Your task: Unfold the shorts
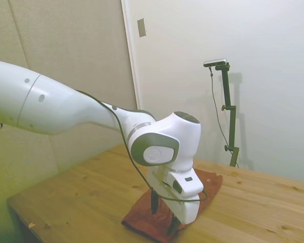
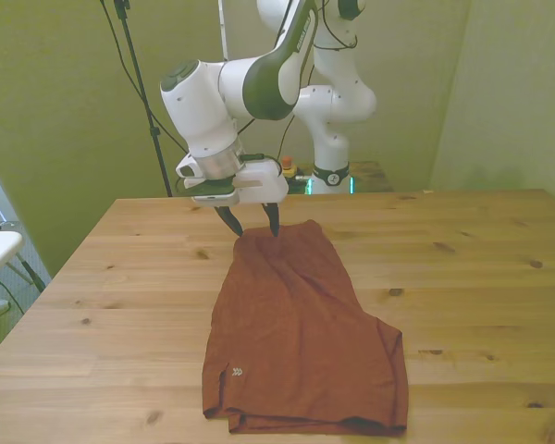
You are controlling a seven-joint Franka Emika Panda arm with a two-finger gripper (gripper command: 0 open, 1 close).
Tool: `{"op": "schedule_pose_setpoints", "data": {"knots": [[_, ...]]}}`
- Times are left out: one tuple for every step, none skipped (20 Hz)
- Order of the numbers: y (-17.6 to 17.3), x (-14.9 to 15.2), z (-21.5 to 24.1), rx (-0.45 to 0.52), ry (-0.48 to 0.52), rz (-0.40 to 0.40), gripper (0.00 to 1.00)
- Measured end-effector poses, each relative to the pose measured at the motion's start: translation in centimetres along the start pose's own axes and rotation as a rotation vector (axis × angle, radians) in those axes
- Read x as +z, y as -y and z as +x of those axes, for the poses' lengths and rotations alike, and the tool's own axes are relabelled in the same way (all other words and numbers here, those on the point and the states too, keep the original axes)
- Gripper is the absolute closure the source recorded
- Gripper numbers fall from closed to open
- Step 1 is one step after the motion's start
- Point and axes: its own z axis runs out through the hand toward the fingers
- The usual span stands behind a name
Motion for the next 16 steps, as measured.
{"op": "schedule_pose_setpoints", "data": {"knots": [[-0.8,0.2,0.5,0.004,-0.006,0.007,0.00],[-1.3,0.4,0.9,0.001,-0.004,0.021,0.00],[-1.6,0.8,1.3,-0.013,0.011,0.052,0.00],[-1.6,1.0,1.4,-0.029,0.025,0.073,0.00],[-1.5,1.3,1.6,-0.045,0.038,0.091,0.00],[-1.5,1.6,1.6,-0.062,0.050,0.108,0.00],[-1.4,1.8,1.7,-0.080,0.065,0.126,0.00],[-1.3,2.0,1.6,-0.101,0.082,0.141,0.00],[-1.3,2.2,1.5,-0.118,0.096,0.144,1.00],[-1.3,2.5,1.5,-0.133,0.105,0.141,1.00],[-1.3,2.7,1.4,-0.148,0.113,0.138,1.00],[-1.2,2.7,1.3,-0.161,0.116,0.138,1.00],[-1.2,2.7,1.3,-0.169,0.118,0.137,1.00],[-1.1,2.7,1.2,-0.173,0.119,0.137,1.00],[-1.1,2.7,1.2,-0.175,0.120,0.137,1.00],[-1.1,2.8,1.2,-0.176,0.120,0.136,1.00]]}}
